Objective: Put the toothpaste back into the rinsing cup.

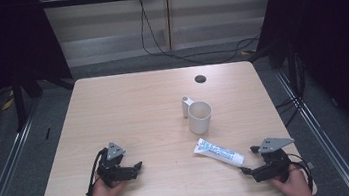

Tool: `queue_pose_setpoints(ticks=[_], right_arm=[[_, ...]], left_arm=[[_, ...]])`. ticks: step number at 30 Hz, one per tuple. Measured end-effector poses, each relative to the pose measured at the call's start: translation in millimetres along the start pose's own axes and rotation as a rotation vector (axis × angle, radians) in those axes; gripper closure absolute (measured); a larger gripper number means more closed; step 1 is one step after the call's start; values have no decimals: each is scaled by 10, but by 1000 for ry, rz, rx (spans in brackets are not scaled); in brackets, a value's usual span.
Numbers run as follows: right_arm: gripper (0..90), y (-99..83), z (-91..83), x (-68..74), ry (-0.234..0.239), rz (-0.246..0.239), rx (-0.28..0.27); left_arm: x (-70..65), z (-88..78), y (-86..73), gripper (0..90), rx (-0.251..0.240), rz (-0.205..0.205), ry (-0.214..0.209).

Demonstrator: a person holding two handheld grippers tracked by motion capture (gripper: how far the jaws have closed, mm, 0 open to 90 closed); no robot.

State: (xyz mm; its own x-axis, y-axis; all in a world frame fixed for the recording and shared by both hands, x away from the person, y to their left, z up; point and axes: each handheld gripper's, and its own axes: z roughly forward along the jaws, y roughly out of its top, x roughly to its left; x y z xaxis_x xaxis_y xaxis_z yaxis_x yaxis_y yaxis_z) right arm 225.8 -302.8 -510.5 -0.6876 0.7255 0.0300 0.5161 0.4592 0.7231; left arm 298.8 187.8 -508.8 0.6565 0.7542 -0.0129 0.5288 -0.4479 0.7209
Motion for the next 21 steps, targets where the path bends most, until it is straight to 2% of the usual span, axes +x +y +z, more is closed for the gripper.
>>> queue_pose_setpoints(ticks=[9,12,14,15,16,21], right_arm=[[133,23,5,25,-18,21,14],[152,109,6,34,-19,42,79],[201,170,10,28,12,46,102],[201,170,10,28,12,46,102],[185,252,12,40,4,39,150],[207,402,10,60,23,23,176]], left_arm=[[0,0,1,146,0,0,1],[0,0,0,146,0,0,1],[0,0,1,146,0,0,1],[0,0,1,146,0,0,1],[0,0,1,146,0,0,1],[0,0,1,146,0,0,1]])
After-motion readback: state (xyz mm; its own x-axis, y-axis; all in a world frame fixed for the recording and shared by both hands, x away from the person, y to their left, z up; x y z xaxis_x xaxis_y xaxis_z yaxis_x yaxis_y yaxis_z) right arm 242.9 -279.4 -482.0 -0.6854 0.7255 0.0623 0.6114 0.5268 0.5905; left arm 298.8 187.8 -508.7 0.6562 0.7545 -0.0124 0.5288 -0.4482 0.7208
